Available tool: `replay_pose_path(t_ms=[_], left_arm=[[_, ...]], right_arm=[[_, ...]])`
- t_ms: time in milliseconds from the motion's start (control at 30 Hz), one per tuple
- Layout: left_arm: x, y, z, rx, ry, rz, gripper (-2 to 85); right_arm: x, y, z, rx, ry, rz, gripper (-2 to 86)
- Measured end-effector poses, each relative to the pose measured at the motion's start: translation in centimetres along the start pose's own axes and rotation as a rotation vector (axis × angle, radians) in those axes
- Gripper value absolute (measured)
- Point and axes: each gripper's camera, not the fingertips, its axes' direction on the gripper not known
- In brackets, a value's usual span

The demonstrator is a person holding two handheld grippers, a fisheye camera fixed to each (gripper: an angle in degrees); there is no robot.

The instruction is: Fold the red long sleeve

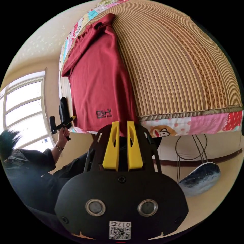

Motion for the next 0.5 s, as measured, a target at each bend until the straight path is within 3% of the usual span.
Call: replay_pose_path(t_ms=[133,167,233,300,400,500], left_arm=[[0.0,2.0,-0.7,-0.083,0.030,-0.010,4.7],[-0.2,2.9,-1.1,-0.140,0.090,-0.017,4.1],[-1.2,4.3,-3.1,-0.141,0.383,-0.081,2.6],[-2.5,5.6,-7.3,0.069,0.881,-0.172,1.4],[-4.1,3.0,-11.6,0.312,1.071,-0.206,0.9],[-4.8,-4.9,-14.7,0.439,1.044,-0.128,1.6]], right_arm=[[1.8,4.0,-3.1,0.033,-0.204,-0.020,3.2],[2.8,5.9,-4.6,0.063,-0.326,-0.011,3.0],[3.8,8.7,-7.7,0.191,-0.620,-0.021,3.1],[3.1,10.3,-11.9,0.409,-0.850,-0.074,3.5],[1.9,6.3,-15.3,0.580,-0.944,-0.143,3.9],[-0.2,-3.8,-17.0,0.629,-0.909,-0.249,3.9]])
